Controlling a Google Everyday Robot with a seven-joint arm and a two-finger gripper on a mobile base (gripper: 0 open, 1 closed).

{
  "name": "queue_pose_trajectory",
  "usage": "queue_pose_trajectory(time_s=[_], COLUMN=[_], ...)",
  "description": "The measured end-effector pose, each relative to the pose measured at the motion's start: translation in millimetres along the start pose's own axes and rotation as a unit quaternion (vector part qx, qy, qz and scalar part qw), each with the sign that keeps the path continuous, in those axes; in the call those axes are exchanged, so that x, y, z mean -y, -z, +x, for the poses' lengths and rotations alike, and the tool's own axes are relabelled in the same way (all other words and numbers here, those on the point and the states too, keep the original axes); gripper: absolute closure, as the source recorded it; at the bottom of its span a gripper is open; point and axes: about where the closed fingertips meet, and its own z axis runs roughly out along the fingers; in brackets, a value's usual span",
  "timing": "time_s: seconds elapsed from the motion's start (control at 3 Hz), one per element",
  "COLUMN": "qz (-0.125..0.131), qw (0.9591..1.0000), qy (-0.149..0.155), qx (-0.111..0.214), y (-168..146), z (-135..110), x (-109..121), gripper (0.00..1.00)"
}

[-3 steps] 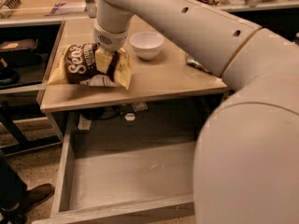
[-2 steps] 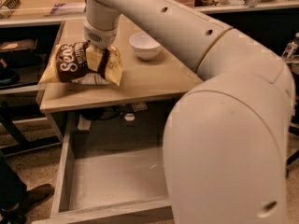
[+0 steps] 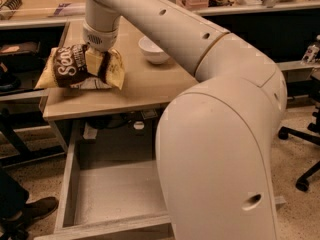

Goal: Pick brown chip bag from top drawer and place on counter

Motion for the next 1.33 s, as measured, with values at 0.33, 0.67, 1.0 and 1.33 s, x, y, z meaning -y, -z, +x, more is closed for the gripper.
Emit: queue_pose_trajectory(time_s=[0.33,0.67,1.0,1.33], qz=[0.000,0.000,0.000,0.000], qw=[1.0000,1.0000,1.0000,1.0000], qy=[0.000,0.000,0.000,0.000], qx=[0.000,0.000,0.000,0.000], y=[0.0,-0.1,-0.1,-0.1], z=[0.0,0.0,0.0,0.0], x=[0.0,0.0,0.0,0.0], gripper=[0.58,0.35,0.11,0.00])
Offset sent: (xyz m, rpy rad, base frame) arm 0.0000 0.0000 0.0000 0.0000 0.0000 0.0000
